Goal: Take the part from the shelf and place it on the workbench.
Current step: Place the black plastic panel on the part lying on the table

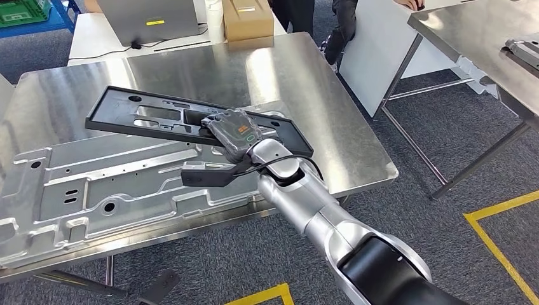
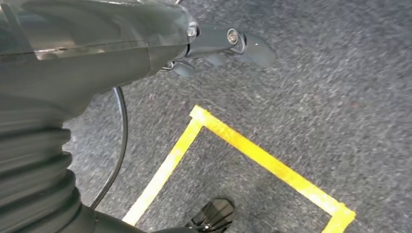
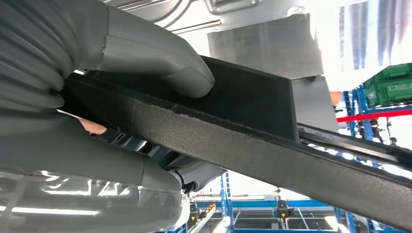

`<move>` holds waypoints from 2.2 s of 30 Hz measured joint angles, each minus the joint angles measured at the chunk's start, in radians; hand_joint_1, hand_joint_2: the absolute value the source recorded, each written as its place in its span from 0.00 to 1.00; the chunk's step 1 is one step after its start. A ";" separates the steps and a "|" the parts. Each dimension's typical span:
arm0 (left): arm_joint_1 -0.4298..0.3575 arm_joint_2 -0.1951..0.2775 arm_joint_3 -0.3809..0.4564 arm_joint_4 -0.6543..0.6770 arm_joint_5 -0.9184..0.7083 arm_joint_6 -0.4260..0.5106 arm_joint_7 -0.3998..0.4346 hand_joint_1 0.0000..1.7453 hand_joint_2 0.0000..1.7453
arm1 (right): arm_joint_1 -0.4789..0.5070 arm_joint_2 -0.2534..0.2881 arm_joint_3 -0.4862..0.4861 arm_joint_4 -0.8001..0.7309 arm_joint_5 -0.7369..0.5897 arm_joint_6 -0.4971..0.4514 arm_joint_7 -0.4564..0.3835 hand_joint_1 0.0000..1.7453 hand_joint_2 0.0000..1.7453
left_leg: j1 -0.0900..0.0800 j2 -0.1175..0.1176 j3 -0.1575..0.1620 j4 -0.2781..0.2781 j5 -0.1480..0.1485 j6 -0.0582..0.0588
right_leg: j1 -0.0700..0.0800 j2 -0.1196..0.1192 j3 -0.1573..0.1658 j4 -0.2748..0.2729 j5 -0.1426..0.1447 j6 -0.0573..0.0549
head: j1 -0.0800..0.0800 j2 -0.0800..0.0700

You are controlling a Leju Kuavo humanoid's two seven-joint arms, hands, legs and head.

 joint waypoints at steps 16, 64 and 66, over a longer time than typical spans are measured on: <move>0.002 -0.005 0.008 -0.004 0.008 0.006 0.002 0.00 1.00 | 0.004 0.005 0.045 0.000 -0.011 -0.009 0.008 1.00 1.00 | 0.054 -0.003 0.114 -0.028 -0.083 -0.026 | -0.028 -0.009 -0.143 0.049 0.103 0.050 | 0.025 0.000; 0.050 -0.025 -0.021 0.002 0.012 0.032 -0.048 0.00 1.00 | 0.000 0.007 0.082 -0.020 -0.046 -0.004 0.012 1.00 1.00 | 0.001 -0.018 -0.213 0.025 0.174 0.012 | 0.023 0.000 0.033 0.009 -0.071 -0.025 | 0.002 0.000; 0.050 -0.026 -0.025 0.002 0.012 0.036 -0.060 0.00 1.00 | 0.000 0.009 0.104 -0.038 -0.081 0.001 0.013 1.00 1.00 | 0.000 -0.018 -0.213 0.025 0.174 0.012 | 0.023 0.000 0.033 0.009 -0.072 -0.025 | 0.002 0.000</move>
